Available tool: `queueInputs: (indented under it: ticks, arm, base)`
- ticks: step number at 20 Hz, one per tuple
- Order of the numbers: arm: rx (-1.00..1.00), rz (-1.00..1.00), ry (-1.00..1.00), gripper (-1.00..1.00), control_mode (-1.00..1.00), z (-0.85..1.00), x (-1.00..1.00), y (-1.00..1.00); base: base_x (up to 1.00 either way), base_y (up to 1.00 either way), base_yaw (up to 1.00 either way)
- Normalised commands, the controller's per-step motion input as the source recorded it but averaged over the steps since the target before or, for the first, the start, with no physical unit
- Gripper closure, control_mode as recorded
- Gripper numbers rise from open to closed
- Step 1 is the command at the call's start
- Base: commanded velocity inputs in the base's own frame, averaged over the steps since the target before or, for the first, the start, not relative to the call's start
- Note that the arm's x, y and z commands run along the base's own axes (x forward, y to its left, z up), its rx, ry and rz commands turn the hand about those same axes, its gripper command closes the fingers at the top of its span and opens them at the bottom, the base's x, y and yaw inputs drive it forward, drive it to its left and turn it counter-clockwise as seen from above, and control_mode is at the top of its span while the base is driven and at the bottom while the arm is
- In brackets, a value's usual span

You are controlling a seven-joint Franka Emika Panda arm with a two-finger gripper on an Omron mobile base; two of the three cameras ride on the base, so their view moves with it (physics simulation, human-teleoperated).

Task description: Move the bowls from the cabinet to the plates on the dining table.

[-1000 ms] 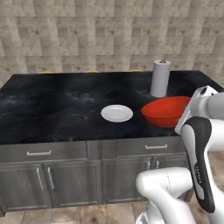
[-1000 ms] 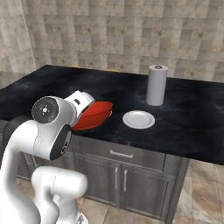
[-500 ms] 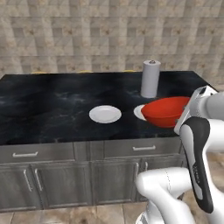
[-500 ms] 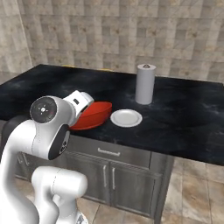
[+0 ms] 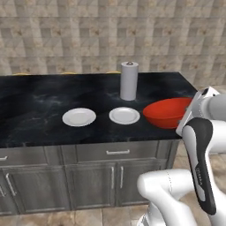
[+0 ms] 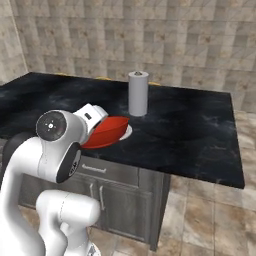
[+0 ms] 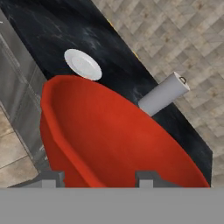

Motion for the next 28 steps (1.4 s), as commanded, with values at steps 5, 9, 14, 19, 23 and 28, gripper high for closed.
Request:
queueInputs:
  ticks: [5, 9, 14, 19, 23, 28]
  arm:
    - [0.0, 0.0, 0.0, 1.0, 1.0, 0.0, 0.0, 0.0]
    - [0.0, 0.0, 0.0, 1.0, 1.0, 0.0, 0.0, 0.0]
    - [0.0, 0.0, 0.0, 1.0, 1.0, 0.0, 0.0, 0.0]
    - [0.0, 0.0, 0.0, 1.0, 1.0, 0.0, 0.0, 0.0]
    - [0.0, 0.0, 0.0, 1.0, 1.0, 0.0, 0.0, 0.0]
    - [0.0, 0.0, 0.0, 1.0, 1.0, 0.0, 0.0, 0.0]
  base:
    - [0.16, -0.26, -0.01]
    - [0.21, -0.01, 0.0]
    - [0.11, 0.05, 0.0]
    - [0.17, 0.09, 0.0]
    - [0.29, 0.03, 0.0]
    - [0.36, 0.0, 0.0]
